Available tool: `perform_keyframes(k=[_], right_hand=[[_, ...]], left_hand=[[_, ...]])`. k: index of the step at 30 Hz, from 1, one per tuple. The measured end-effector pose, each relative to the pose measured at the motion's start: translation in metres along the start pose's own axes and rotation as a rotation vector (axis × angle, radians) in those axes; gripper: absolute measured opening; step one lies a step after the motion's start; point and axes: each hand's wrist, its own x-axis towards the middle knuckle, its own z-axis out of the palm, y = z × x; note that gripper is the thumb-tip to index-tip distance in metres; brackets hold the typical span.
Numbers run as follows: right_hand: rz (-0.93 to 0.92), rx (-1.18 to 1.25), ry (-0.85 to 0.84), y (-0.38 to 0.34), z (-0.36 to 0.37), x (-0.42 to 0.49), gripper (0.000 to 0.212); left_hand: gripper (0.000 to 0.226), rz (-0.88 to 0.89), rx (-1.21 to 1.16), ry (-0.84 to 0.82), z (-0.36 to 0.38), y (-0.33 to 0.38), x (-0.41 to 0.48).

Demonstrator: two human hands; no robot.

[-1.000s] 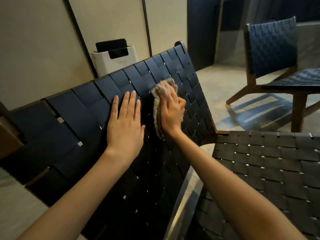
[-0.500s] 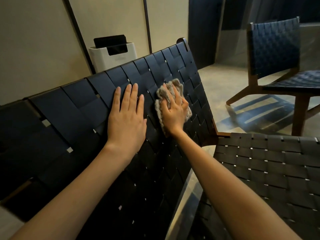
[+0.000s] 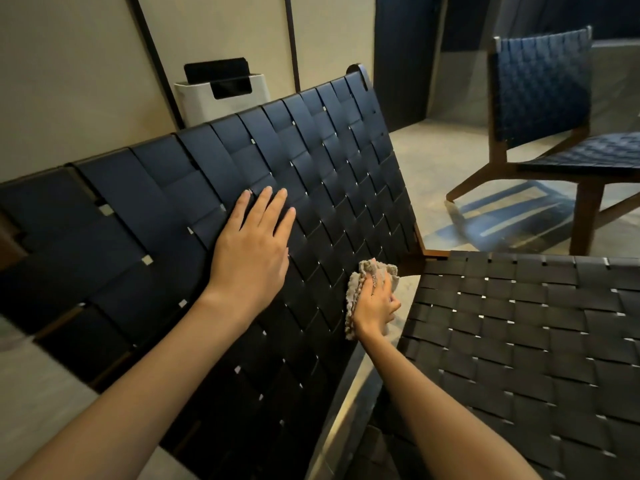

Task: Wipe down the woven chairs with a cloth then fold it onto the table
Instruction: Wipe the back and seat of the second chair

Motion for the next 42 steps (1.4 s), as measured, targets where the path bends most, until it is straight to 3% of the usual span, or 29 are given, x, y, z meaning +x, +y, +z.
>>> perform_keyframes(k=[3,9,12,14,18,25,31,35,38,42], right_hand=[[-0.152,0.082,-0.029,-0.038,0.005,-0.01,0.041],[-0.747,0.07,-0.237,-0.155,0.03,-0.053,0.049],[-0.923,0.094,-0.317,-0.21,0.044,-0.063,0.04],[-0.876,0.006,-0.285,-0.23,0.051,-0.051,0.039],[-0.616,-0.171,-0.215,-0.239,0.059,-0.033,0.058],[-0.697,0.13,-0.249,-0.224,0.054,-0.093,0.045],[-1.356,0.188,-0.375,-0.208,0.051,-0.205,0.039],[-1.566,0.059,-0.37,-0.206,0.048,-0.191,0.048],[-1.447,-0.131,-0.319,-0.199,0.05,-0.152,0.06],[-1.142,-0.184,-0.222,-0.205,0.06,-0.097,0.063]], left_hand=[[0.057,-0.022,-0.04,0.046,-0.011,-0.017,-0.018],[0.05,-0.071,-0.158,0.227,-0.04,-0.047,-0.063],[0.047,-0.09,-0.135,0.295,-0.048,-0.061,-0.082],[0.044,-0.088,-0.113,0.369,-0.05,-0.072,-0.093],[0.045,-0.101,-0.196,0.545,-0.046,-0.092,-0.114],[0.059,-0.395,-0.714,0.598,-0.038,-0.081,-0.129],[0.06,-0.496,-0.88,0.664,-0.033,-0.073,-0.134],[0.061,-0.53,-0.844,0.698,-0.029,-0.065,-0.137],[0.066,-0.553,-0.815,0.724,-0.026,-0.06,-0.132],[0.067,-0.556,-0.824,0.752,-0.023,-0.058,-0.127]])
